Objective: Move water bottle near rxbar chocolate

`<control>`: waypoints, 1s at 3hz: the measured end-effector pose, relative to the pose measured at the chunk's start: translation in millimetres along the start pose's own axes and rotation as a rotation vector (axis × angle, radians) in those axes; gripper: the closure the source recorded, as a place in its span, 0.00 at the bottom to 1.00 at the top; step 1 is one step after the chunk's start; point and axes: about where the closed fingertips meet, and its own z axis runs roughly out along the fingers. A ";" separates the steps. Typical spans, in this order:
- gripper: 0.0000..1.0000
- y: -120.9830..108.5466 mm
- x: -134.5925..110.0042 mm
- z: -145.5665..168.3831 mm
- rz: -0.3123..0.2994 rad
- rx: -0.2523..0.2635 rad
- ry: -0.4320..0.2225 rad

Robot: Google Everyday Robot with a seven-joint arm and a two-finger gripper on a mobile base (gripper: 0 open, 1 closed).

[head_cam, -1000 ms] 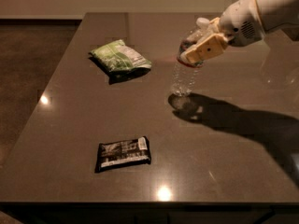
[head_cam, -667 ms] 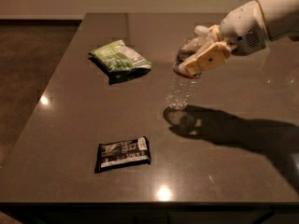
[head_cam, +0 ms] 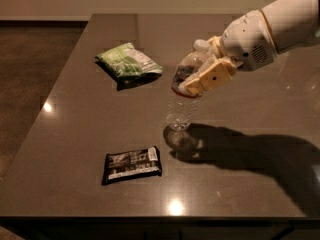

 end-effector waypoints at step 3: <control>0.53 22.9 13.3 38.7 -0.105 -0.028 0.112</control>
Offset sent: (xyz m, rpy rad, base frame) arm -0.0210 0.0299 -0.0360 -0.1330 -0.0688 0.0880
